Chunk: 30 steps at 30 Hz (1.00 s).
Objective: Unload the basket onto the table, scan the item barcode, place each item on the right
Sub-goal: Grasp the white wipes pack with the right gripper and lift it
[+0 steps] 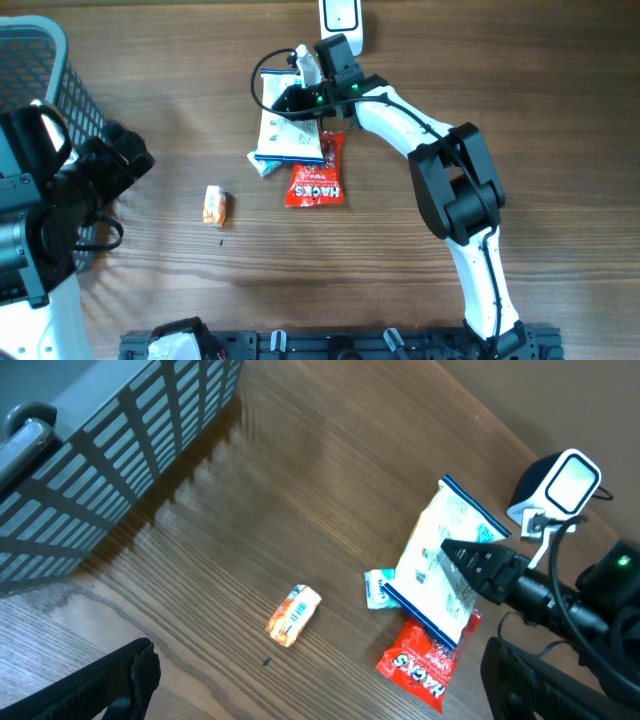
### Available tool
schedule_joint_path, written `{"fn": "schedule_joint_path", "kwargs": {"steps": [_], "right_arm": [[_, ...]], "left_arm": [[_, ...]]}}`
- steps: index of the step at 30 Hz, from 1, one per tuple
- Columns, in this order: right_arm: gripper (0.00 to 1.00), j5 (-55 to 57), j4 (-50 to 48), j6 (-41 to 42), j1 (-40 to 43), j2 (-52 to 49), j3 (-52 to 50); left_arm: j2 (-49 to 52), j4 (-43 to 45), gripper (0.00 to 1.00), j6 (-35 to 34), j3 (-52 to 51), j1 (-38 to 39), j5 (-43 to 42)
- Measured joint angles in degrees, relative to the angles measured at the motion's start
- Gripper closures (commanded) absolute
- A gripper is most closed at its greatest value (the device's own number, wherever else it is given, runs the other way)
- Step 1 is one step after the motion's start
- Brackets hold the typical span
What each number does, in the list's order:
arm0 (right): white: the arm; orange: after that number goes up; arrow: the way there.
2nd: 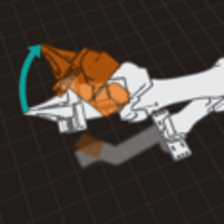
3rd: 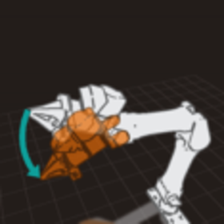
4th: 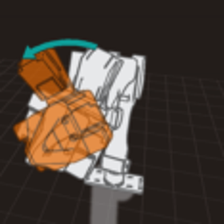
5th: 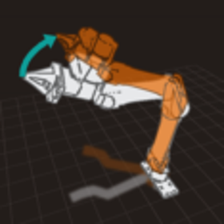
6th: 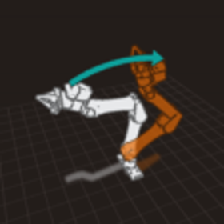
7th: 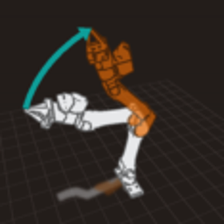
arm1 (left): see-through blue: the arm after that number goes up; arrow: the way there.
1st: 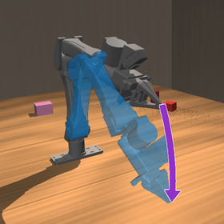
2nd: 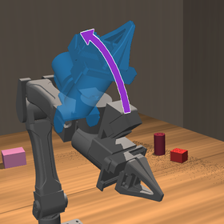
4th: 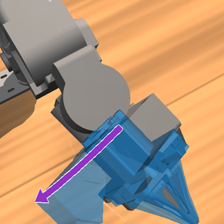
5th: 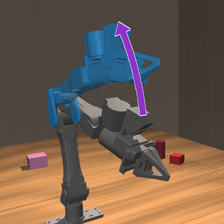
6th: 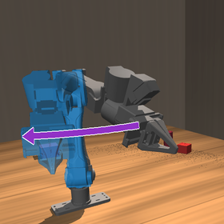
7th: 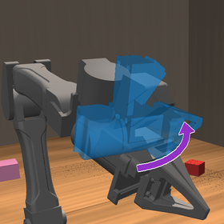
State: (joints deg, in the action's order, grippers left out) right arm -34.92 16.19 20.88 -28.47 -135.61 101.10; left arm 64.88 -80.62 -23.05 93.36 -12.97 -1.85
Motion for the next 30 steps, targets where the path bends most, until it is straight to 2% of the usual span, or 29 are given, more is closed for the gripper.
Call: {"fn": "schedule_joint_path", "kwargs": {"steps": [3,6,12,15,18,22,26,30], "right_arm": [[0.9,7.48,3.58,0.09,0.22,-0.07,0.04],[0.96,10.36,5.84,-0.33,1.88,-0.07,0.59],[0.96,0.48,7.1,-0.09,10.49,0.33,0.63],[0.96,-4.52,8.31,0.11,12.24,3.69,0.61],[0.96,-8.2,10.16,0.09,10.05,9.86,0.66],[0.96,-8.31,11.3,-1.22,3.52,10.95,-0.42],[0.96,2.75,11.56,0.42,-4.44,8.81,-2.6],[0.96,13.97,11.08,2.29,-8.57,6.86,-3.15]], "left_arm": [[0.0,0.02,0.0,0.0,0.0,0.02,0.0],[0.0,0.02,0.0,0.0,0.0,0.02,0.0],[0.0,0.02,0.0,0.0,0.0,0.0,0.0],[0.0,0.02,0.0,0.0,0.0,0.02,0.0],[0.0,0.02,0.0,0.0,0.0,0.02,0.0],[0.0,0.02,0.0,0.0,0.0,0.02,0.0],[0.0,0.02,0.0,0.0,0.0,0.02,0.0],[0.0,0.02,0.0,0.0,0.0,0.02,0.0]]}}
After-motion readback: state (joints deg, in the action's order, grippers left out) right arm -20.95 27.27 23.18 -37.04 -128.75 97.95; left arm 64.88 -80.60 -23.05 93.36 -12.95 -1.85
